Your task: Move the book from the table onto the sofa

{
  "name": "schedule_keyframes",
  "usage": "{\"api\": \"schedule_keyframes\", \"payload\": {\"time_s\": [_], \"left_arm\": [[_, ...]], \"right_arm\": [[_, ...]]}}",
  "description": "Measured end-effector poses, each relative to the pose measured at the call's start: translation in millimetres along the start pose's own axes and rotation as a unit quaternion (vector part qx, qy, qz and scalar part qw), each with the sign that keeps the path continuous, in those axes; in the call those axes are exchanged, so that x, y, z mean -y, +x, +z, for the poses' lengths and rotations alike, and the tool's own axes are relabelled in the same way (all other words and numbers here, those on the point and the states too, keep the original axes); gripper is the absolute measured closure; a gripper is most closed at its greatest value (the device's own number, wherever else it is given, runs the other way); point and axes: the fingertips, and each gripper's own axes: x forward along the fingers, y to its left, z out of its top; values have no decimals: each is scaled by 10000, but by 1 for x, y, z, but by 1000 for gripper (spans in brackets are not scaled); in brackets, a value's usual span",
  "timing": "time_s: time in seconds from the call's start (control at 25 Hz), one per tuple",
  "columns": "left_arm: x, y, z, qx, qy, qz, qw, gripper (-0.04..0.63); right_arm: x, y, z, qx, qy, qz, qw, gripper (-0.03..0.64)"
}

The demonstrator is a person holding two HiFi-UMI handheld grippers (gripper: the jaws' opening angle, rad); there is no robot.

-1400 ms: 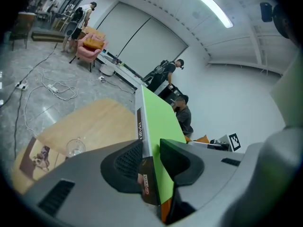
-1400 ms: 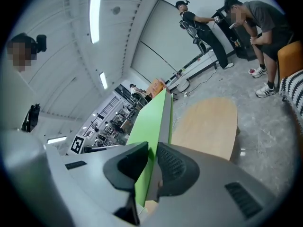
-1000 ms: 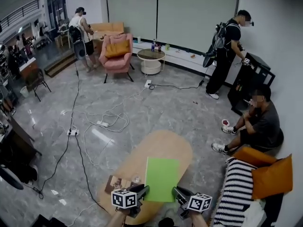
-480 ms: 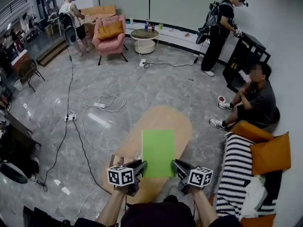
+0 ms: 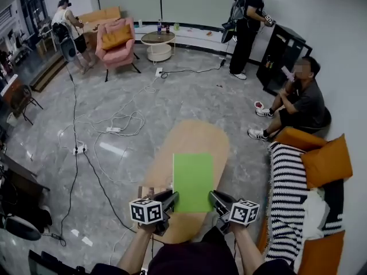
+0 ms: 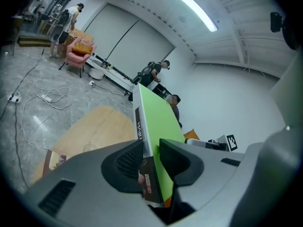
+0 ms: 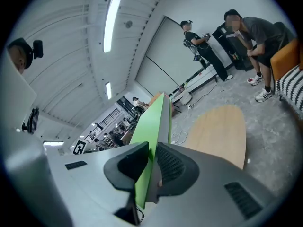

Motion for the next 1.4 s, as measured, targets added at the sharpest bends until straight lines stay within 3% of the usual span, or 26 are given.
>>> {"api": "schedule_keyframes", "payload": {"time_s": [0.32,0.6,0.8,0.92,1.12,1.4], "left_arm": [[27,10,-26,-622,439,-667,9949,479],[92,46,-64,-1213,889,-1401,9786,479],[147,76,-93,-1617,1208,-1828,9622,479],[185,92,-118,-1887,1442,-2106,9483,479],[258,111,-179,-2330,1798,-2509,9222,479],[348,121,-272,-2806,2019,-2919,8918,479]], "right_arm": [[2,-50,-26,782,267,-568,9950,540],[19,-140,-41,1588,489,-1210,9786,540],[34,-208,-46,2117,615,-1590,9624,541],[40,-255,-58,2463,693,-1837,9491,541],[52,-348,-90,2997,857,-2243,9233,541],[56,-470,-140,3554,986,-2632,8915,541]]}}
